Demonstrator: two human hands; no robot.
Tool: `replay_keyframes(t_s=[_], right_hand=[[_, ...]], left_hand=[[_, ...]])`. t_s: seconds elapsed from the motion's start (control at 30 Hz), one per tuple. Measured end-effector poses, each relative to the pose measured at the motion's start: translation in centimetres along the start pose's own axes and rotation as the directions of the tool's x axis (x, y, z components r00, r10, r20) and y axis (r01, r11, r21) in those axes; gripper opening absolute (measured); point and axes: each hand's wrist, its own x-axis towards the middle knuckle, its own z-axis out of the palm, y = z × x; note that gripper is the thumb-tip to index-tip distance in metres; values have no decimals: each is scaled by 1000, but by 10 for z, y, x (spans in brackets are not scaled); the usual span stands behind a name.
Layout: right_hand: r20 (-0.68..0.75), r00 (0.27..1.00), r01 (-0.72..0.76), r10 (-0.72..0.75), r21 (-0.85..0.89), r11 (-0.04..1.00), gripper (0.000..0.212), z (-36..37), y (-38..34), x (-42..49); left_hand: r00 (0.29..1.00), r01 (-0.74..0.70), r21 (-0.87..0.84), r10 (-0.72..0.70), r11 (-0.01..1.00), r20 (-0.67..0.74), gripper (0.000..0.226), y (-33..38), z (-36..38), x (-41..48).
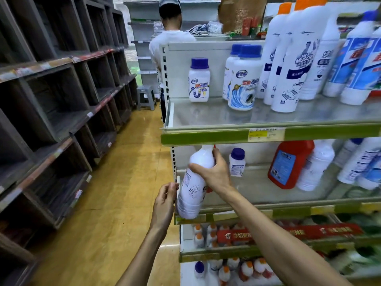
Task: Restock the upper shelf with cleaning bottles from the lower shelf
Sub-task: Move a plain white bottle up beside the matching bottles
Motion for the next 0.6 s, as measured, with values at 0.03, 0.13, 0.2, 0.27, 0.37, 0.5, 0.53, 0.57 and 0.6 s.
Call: replay_keyframes(t_s=[0.03,0.13,0.2,0.27,0.37,0.5,0.53,0.57,0.6], right_hand=[[-20,1000,-13,13,16,1000,70,-6,-4,-1],[-41,998,-52,54,50,997,68,-25,-9,-8],[-69,995,-65,69,61,996,53,-38,-7,-14],[-100,992,-69,74,50,996,44,-50,-6,-20],[-123,988,-87,91,32,996,63,-67,-7,-32],[-143,986,-74,86,87,993,57,-89,-10,-54],[-145,986,-72,84,83,994,54,-96,-13,-59],[-148,986,-69,78,63,996,52,-102,-16,-64],[-150,986,-67,71,30,997,49,-109,-20,-68]], left_hand=[[999,-18,19,17,1000,32,37,-1,5,-3],[989,-35,24,31,999,148,43,-2,22,-14],[971,-18,15,14,1000,241,46,-5,35,-20],[956,-4,-17,9,1000,292,59,-8,48,-27],[960,-31,-32,38,999,277,56,-9,65,-39],[955,-67,-36,75,997,288,41,-4,84,-59],[952,-51,-55,66,997,300,43,-4,88,-63],[947,-27,-84,53,996,316,46,-1,92,-68],[942,-9,-121,49,993,332,50,3,97,-72]])
